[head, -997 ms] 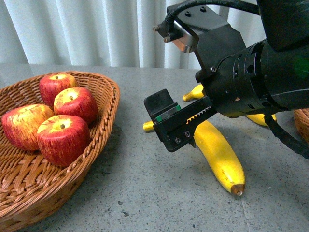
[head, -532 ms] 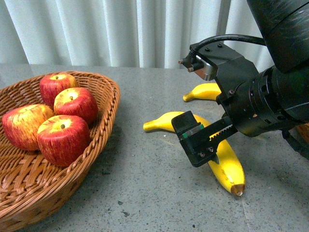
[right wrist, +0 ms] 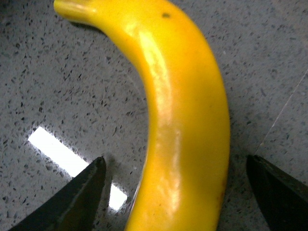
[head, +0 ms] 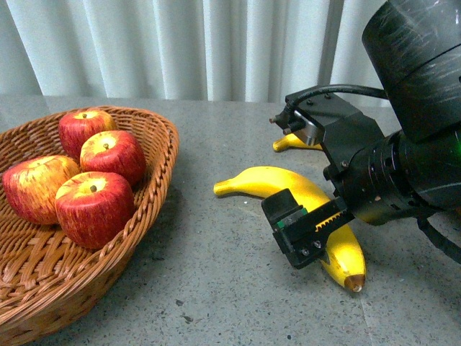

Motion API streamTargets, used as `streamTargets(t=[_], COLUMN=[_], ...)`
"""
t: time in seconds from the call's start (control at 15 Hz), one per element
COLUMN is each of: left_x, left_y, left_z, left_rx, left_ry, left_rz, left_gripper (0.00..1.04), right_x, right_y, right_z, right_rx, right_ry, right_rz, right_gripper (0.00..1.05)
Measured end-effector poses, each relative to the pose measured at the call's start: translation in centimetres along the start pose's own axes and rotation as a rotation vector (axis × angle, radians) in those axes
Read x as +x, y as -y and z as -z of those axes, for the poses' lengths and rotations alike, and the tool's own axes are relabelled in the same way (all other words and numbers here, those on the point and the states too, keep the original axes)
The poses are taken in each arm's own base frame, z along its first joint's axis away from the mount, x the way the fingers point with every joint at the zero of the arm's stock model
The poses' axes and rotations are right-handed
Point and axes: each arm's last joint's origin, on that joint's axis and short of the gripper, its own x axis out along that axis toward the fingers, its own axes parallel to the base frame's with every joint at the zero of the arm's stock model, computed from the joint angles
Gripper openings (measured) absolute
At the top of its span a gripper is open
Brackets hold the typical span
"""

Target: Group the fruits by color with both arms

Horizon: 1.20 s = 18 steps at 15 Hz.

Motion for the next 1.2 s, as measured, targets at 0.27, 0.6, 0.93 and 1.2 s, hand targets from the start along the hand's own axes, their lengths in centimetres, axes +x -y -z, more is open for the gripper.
streamTargets(t=[0.27,0.6,0.93,1.2], left_x=[0.0,0.0,0.0,0.0], left_y=[0.0,0.0,0.0,0.0], left_z=[0.0,0.0,0.0,0.0], left_rx=[0.0,0.0,0.0,0.0], left_ry=[0.0,0.0,0.0,0.0], left_rz=[0.0,0.0,0.0,0.0], left_gripper=[0.98,0.98,0.98,0.98], right_x=[-1.8,-10.7,-13.3,-13.2], right_y=[1.5,9.3,17.8,20.0], right_z=[-0.5,-3.1,5.1,12.5], right_rx=[0.042,0.218,0.303,0.286], right_ry=[0.066,0.465,0.494,0.378], right_rz=[-0.036,-0.076,0.15,0.226], right_gripper=[0.35,0.35,0.35,0.34])
